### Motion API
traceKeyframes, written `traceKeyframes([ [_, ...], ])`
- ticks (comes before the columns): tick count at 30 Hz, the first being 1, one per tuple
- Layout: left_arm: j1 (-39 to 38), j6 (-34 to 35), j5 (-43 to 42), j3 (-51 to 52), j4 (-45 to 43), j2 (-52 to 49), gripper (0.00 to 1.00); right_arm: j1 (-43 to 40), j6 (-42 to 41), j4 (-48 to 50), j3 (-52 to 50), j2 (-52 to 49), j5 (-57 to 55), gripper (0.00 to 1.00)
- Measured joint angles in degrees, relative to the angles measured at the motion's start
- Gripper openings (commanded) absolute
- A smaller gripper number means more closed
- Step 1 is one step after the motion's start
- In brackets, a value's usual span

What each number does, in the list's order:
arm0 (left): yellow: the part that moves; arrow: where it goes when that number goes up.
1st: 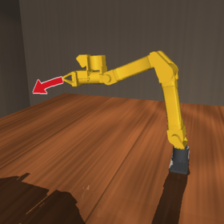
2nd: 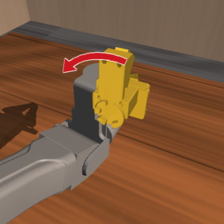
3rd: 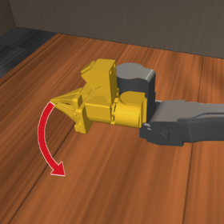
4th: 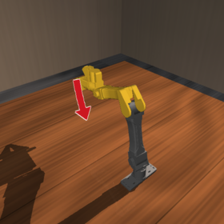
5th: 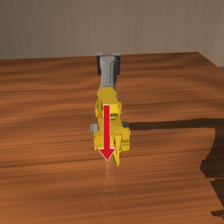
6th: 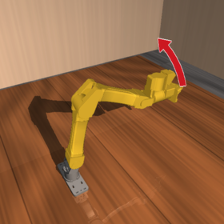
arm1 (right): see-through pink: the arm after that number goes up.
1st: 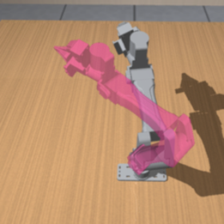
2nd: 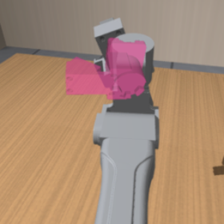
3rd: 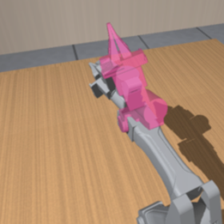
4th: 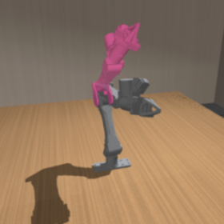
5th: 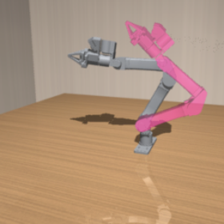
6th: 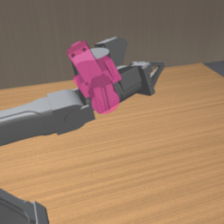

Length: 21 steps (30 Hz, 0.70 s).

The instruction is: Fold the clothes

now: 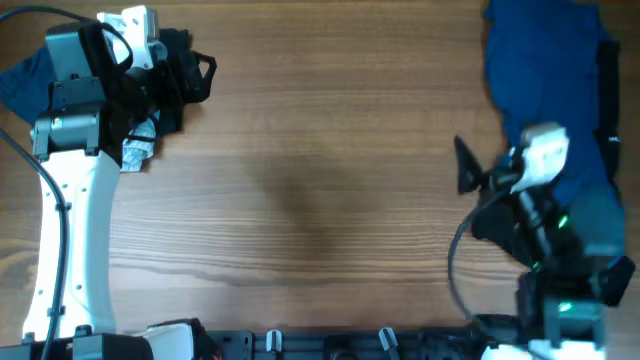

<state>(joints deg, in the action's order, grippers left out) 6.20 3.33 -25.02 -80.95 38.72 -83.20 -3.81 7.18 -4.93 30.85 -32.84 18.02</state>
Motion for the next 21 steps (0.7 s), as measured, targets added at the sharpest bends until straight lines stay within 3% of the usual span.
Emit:
traceKeyframes([
  [5, 0.0, 0.0, 0.0, 0.0, 0.04, 0.02, 1.0, 0.0, -1.84, 10.38, -16.85, 10.69, 0.0, 1.0],
  [10, 0.0, 0.0, 0.0, 0.0, 0.13, 0.02, 1.0, 1.38, -3.08, 12.28, -27.34, 20.44, -0.31, 1.0],
  [21, 0.0, 0.0, 0.0, 0.0, 0.11, 0.02, 1.0, 5.29, -3.3, 6.05, -30.4, 30.27, -4.63, 1.0],
])
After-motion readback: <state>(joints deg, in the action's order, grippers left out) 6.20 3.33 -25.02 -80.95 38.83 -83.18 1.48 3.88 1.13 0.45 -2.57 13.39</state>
